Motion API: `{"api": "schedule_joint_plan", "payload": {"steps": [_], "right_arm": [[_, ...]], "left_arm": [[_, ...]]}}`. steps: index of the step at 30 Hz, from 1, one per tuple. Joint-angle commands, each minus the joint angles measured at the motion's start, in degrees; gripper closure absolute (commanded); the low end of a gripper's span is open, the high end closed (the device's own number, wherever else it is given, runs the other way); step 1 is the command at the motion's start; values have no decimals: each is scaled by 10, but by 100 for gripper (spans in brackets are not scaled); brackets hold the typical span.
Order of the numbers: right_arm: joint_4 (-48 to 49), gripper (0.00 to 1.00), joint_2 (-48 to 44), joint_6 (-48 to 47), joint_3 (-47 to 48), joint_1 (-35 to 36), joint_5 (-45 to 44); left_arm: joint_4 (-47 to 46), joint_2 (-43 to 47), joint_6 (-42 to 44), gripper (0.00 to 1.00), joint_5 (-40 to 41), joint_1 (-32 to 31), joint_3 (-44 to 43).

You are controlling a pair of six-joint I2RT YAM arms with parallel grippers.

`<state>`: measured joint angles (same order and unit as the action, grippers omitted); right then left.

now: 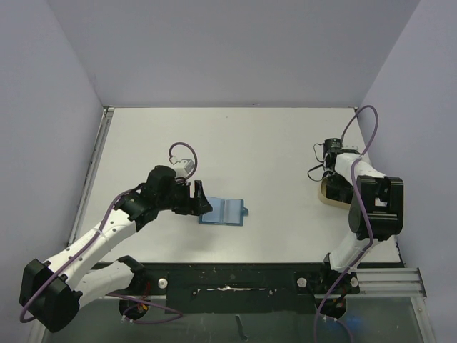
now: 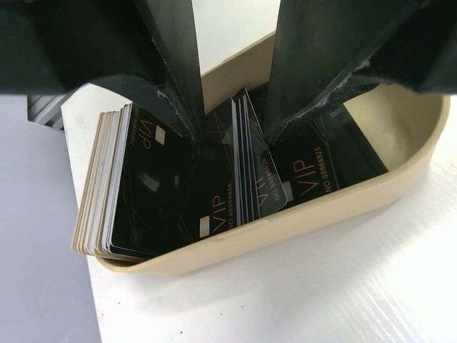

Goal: Put the credit cards into the card holder
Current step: Adjust the credit card in the storage box.

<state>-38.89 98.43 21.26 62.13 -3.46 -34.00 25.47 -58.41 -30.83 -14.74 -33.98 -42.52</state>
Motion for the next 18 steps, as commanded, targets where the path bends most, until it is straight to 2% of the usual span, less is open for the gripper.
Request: {"api": "schedule_joint_plan", "payload": {"steps": [1,18], "right_arm": [[-20,61,-6,13,19,-5,-50],[-55,60,-25,31,29,-9,-97]], "left_arm": [[-19,4,8,29,-20,9,-26],[-24,5,8,29,-35,19,-22]]}}
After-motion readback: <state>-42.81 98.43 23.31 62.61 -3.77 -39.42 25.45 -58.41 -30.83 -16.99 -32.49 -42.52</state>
